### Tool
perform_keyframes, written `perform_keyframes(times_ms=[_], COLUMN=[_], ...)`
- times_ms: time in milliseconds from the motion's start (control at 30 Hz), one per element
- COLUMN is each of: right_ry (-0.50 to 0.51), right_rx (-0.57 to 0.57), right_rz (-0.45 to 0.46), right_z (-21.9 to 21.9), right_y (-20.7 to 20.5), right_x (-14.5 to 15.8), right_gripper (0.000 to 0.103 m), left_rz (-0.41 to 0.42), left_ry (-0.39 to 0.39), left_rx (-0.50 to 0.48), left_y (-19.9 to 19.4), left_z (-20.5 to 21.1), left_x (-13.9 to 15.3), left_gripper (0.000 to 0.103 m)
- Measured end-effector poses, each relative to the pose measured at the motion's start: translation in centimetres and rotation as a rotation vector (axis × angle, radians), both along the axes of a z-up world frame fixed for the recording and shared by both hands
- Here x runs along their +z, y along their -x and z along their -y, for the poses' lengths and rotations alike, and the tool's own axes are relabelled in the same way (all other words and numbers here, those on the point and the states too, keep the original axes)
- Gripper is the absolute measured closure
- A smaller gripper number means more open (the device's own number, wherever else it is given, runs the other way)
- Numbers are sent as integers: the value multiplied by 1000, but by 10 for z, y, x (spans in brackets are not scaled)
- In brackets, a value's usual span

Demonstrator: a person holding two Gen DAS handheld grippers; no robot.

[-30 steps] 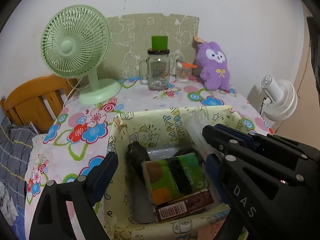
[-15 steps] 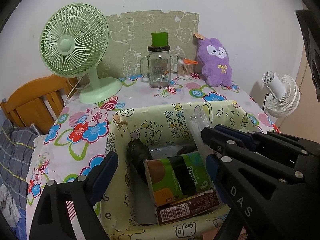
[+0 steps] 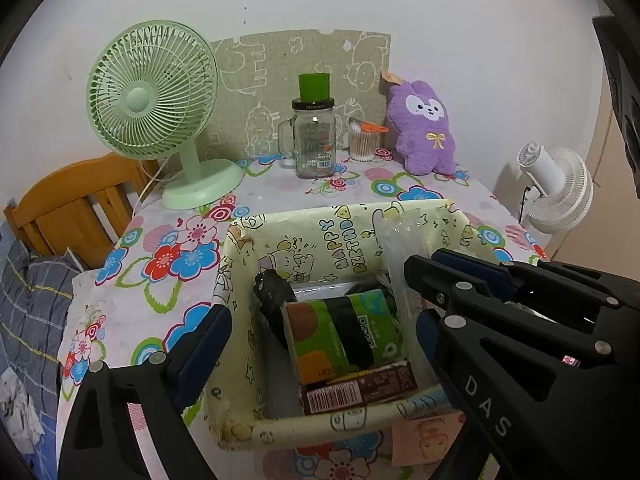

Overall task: Organize soft objects
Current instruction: 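Lower the tissue pack and clear case into the fabric box and open both tools, then withdraw both tools from the box toward the pink card and white rolled cloth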

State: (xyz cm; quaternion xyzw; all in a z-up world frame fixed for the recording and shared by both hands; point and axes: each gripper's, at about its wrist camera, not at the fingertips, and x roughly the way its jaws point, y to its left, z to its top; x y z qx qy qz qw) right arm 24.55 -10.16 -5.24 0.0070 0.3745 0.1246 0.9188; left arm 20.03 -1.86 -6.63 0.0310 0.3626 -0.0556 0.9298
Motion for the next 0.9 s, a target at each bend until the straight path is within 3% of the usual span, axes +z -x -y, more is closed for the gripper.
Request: perform_keyframes(times_ms=[100, 133, 167, 233, 400, 567, 900], right_ry=[18, 22, 20, 15, 22, 28, 33], right_rx=[-14, -17, -16, -20, -16, -32, -56], right_rz=[15, 20, 24, 43, 62, 91, 148], right_z=[2, 3, 4, 5, 7, 11, 18], right_y=[6, 9, 11, 18, 30, 43, 75], right_x=[3, 4, 5, 9, 16, 24, 42], right_gripper=[74, 64, 48, 37, 36, 20, 9], left_rz=[5, 5, 7, 15, 28, 52, 99], left_ry=[-2, 2, 5, 2, 6, 6, 23], left_rx=[6, 5, 4, 3, 3, 4, -3], left_y=[6, 8, 10, 15, 26, 39, 68], left_z=[0, 0, 1, 1, 3, 5, 9], left_x=[2, 3, 4, 6, 13, 21, 36], left_gripper=[6, 5, 4, 4, 3, 1, 0])
